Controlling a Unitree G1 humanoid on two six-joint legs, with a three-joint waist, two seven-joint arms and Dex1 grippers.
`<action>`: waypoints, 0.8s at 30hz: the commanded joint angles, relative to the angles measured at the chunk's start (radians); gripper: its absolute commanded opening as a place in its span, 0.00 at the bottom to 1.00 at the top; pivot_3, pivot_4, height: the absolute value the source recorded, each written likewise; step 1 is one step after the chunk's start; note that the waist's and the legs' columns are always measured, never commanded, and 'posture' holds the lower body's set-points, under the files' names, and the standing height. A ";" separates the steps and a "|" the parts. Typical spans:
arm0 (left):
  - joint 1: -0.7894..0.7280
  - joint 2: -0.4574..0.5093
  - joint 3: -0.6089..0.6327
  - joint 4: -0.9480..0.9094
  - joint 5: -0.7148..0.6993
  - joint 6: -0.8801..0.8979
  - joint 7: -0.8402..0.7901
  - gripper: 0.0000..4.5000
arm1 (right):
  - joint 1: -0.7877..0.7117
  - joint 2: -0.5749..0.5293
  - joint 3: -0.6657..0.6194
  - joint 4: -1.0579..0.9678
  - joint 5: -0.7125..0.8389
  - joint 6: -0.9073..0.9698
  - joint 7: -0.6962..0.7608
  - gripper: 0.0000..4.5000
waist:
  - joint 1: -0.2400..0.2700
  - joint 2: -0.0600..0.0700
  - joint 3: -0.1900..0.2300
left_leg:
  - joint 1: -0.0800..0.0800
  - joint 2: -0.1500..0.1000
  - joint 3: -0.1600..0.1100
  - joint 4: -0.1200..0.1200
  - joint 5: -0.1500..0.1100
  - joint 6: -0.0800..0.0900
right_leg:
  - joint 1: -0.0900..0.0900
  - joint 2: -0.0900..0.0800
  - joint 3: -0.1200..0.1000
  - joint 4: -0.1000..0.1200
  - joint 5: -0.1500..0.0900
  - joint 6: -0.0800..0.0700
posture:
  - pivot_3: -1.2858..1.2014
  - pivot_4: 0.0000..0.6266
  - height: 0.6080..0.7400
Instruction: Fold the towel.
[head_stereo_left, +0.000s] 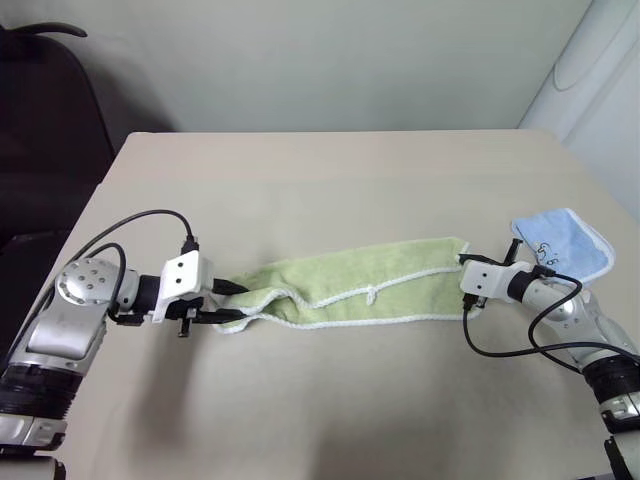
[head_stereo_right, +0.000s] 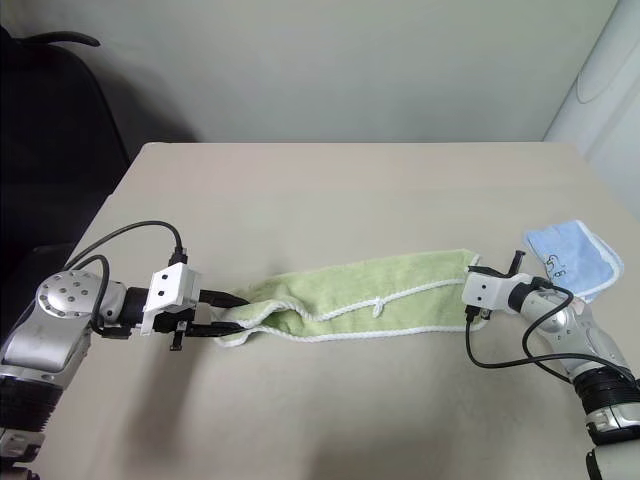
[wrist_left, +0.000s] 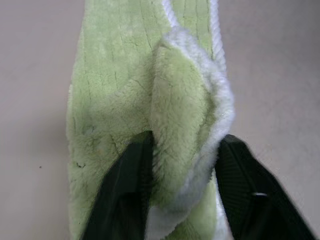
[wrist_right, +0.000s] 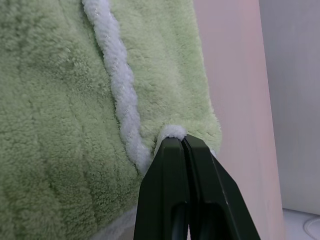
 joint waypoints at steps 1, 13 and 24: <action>-0.002 -0.007 0.055 -0.018 -0.022 0.006 0.014 0.10 | -0.004 -0.017 -0.026 -0.028 0.010 -0.002 -0.009 0.00 | 0.000 0.000 0.000 | 0.000 0.000 0.000 0.000 0.000 0.000 | 0.000 0.000 0.000 0.000 0.000 0.000 | 0.52 0.24 1.00; 0.005 -0.039 0.109 -0.029 -0.047 0.048 0.057 0.01 | -0.009 -0.018 -0.028 -0.030 0.024 0.003 0.010 0.00 | 0.000 0.000 0.000 | 0.000 0.000 0.000 0.000 0.000 0.000 | 0.000 0.000 0.000 0.000 0.000 0.000 | 0.52 0.24 1.00; -0.066 -0.077 0.199 -0.023 -0.119 0.209 0.176 0.01 | -0.032 -0.058 -0.062 -0.033 0.046 0.007 0.011 0.00 | 0.002 0.000 0.000 | 0.000 0.000 0.000 0.000 0.000 0.000 | 0.000 0.000 0.000 0.000 0.000 0.000 | 0.52 0.24 1.00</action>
